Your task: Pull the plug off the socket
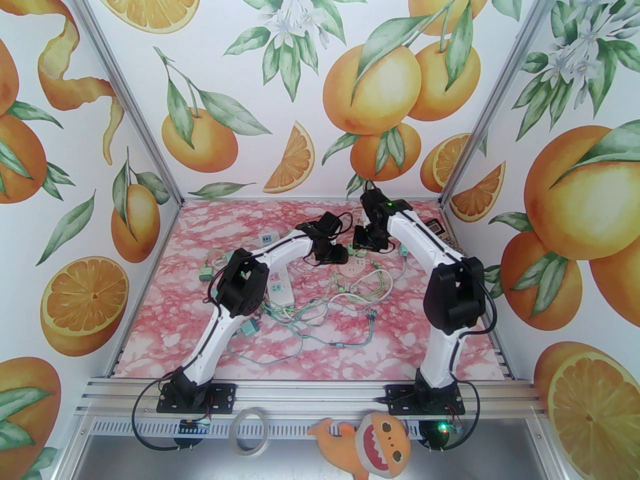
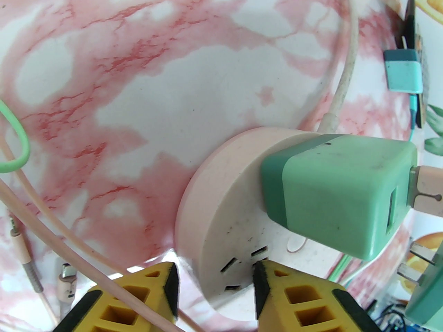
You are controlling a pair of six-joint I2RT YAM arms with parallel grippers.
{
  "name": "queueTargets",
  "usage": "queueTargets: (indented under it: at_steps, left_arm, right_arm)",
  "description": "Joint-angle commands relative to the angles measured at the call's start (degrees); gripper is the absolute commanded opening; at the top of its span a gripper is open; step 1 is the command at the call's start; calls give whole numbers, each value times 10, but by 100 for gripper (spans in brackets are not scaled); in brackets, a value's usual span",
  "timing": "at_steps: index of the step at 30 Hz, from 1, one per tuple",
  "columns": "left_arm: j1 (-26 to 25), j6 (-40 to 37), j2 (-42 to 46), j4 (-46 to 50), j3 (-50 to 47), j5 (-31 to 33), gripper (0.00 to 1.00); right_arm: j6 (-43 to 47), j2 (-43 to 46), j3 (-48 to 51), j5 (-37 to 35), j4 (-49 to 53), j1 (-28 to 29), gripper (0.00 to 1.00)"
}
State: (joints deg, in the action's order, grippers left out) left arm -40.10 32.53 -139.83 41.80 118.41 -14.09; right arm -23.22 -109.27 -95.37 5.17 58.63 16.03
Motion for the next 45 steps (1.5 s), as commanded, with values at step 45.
queueTargets:
  at_steps: [45]
  left_arm:
    - [25,2,321,-69,-195,193,83]
  right_arm:
    - [-236,431,587,-20,-364,-39,32]
